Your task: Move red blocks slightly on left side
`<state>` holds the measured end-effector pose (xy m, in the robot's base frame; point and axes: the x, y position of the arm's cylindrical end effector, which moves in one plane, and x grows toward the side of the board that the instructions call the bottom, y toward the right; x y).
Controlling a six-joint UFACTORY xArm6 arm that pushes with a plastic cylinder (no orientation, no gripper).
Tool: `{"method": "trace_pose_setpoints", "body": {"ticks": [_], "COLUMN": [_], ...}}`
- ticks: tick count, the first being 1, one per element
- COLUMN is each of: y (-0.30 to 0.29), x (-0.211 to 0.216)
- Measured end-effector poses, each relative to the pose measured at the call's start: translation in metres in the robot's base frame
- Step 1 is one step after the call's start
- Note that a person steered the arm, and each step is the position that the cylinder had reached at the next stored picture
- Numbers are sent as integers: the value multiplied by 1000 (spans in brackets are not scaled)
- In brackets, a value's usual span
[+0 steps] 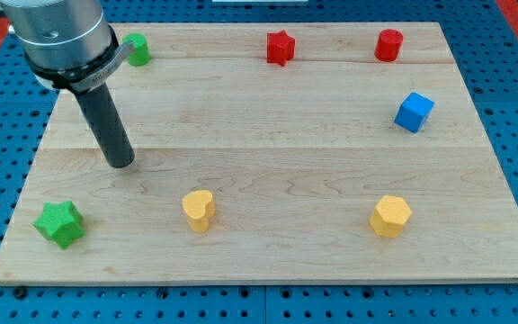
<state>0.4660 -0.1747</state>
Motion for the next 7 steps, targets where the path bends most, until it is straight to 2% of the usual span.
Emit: {"method": "trace_pose_setpoints", "body": {"ticks": [1, 2, 3, 4, 5, 7], "y": [0, 8, 79, 174, 210, 212], "x": [0, -26, -68, -84, -91, -93]}}
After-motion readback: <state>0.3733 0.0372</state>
